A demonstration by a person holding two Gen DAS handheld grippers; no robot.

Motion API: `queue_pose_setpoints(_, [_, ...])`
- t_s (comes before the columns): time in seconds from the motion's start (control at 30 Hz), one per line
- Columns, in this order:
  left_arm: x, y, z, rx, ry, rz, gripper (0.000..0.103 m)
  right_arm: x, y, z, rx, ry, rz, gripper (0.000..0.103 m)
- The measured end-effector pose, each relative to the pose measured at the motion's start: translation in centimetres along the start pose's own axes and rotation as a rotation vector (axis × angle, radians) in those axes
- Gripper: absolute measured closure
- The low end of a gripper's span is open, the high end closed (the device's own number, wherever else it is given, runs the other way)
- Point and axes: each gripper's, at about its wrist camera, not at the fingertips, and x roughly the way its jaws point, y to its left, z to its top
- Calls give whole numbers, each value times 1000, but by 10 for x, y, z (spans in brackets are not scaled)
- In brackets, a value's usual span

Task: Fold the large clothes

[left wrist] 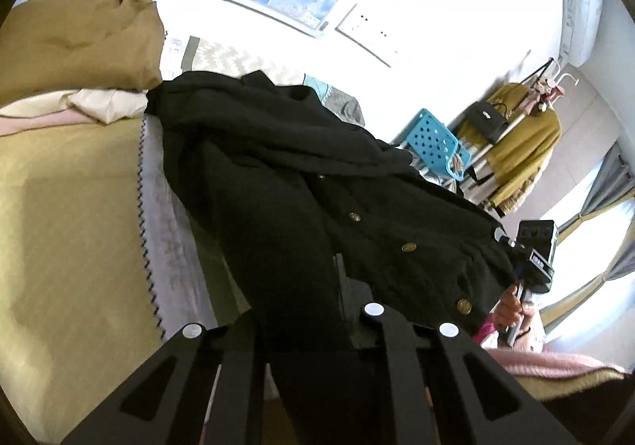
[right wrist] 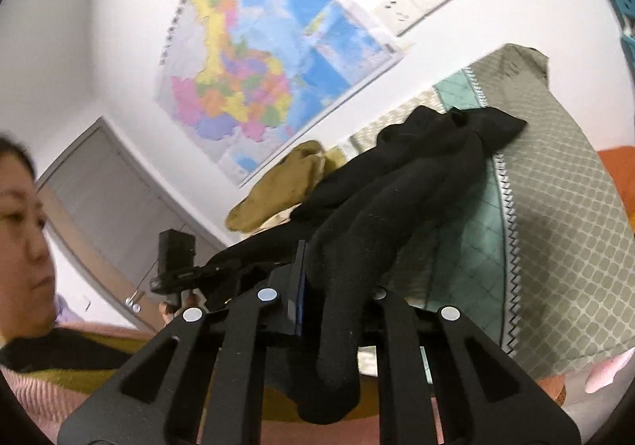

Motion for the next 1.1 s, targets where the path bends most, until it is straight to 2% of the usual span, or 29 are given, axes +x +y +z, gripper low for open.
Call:
queue_pose_setpoints(0.07, [5, 7, -5, -3, 29, 39, 91, 3, -8, -6, 30, 41, -27, 90])
queue_pose_setpoints(0.13, [21, 18, -7, -48, 89, 40, 89, 10, -21, -11, 90, 78, -35, 90])
queue_pose_setpoints(0.23, [34, 30, -9, -92, 146, 61, 89, 13, -30, -14, 133, 85, -46, 90])
queue_pose_setpoints(0.37, [23, 24, 4, -76, 112, 38, 89, 14, -22, -2, 115, 53, -40, 90])
queue_pose_setpoints(0.5, [17, 18, 31, -41, 98, 40, 88, 23, -16, 25, 87, 29, -21, 89])
queue_pose_setpoints(0.77, [18, 19, 95, -29, 89, 53, 85, 50, -33, 104, 124, -15, -3, 88])
queue_pose_setpoints(0.9, [24, 24, 134, -21, 93, 72, 83, 67, -42, 137, 126, -16, -30, 88])
queue_pose_setpoints(1.1, [48, 39, 191, -38, 122, 104, 83, 100, -74, 184, 198, -11, -70, 88])
